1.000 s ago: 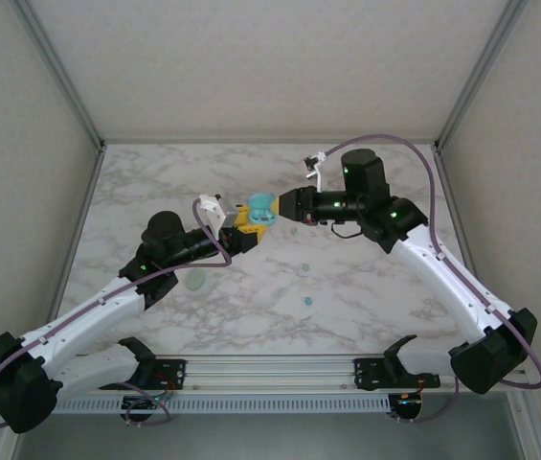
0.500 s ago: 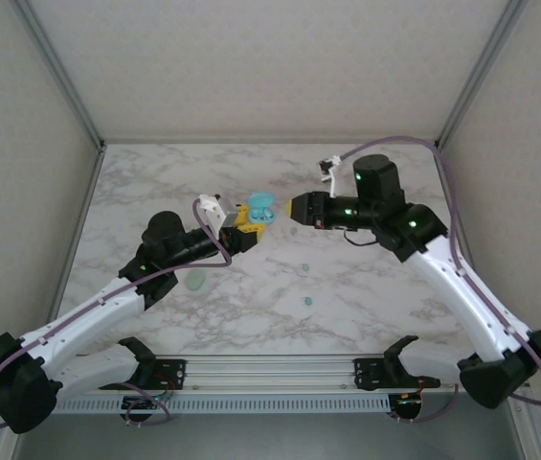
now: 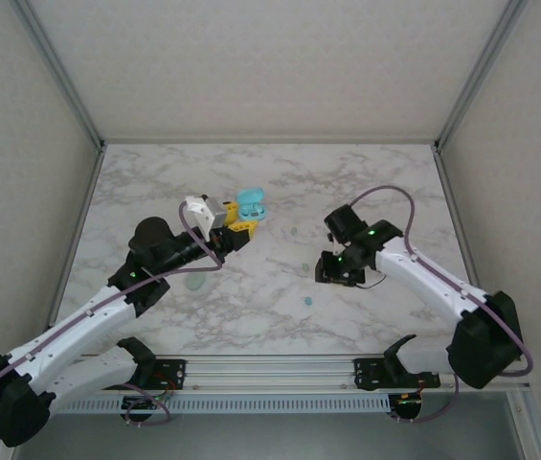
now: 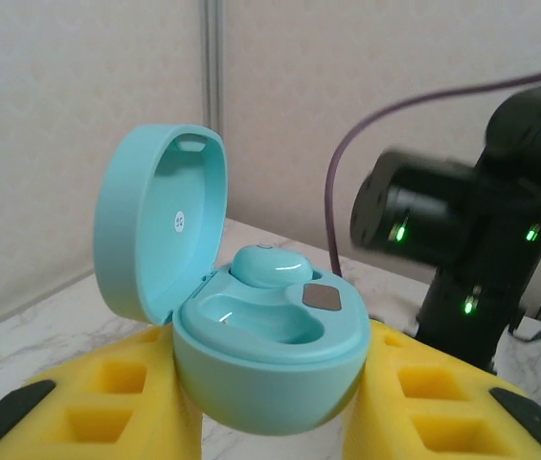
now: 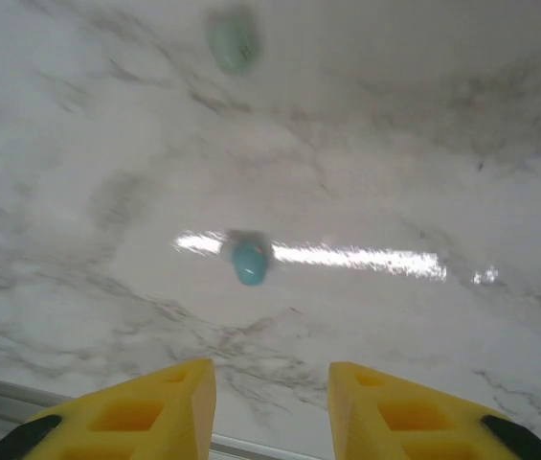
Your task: Insert the wireless bluetooth earbuds into the charging case
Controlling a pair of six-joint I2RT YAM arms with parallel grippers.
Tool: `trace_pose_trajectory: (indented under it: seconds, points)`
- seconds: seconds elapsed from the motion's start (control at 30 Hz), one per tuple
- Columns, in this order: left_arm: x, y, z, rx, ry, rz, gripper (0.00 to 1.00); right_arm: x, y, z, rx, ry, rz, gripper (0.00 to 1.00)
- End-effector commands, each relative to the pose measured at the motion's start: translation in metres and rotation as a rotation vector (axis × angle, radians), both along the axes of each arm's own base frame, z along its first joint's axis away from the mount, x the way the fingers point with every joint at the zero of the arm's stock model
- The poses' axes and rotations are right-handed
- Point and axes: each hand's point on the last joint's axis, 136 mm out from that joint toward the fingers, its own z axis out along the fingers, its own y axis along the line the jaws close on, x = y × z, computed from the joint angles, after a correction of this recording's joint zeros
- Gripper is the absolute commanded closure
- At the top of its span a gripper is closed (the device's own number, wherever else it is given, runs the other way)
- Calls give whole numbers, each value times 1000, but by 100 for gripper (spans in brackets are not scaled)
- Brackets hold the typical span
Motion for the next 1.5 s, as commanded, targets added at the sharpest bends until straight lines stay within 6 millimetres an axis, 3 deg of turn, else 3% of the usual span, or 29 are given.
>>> trace_pose_trajectory:
  seconds: [0.0, 0.3, 0.63, 0.97, 1.23, 1.47]
  points:
    - [-3, 3, 0, 0, -11, 12, 82, -9, 17, -17, 61, 57, 11, 60]
    - [-4, 3, 2, -2, -11, 10, 82, -12, 36, -63, 91, 132, 34, 55]
    - [-4, 2, 2, 4, -11, 9, 82, -15, 45, -87, 99, 200, 50, 56]
    - [-3, 1, 1, 7, -8, 8, 82, -25, 67, -78, 141, 229, 93, 57]
    - [-3, 3, 2, 4, -9, 11, 82, -8, 99, -62, 223, 174, 111, 57]
    - [-5, 6, 1, 8, -12, 24, 82, 7, 93, -61, 136, 127, 117, 57]
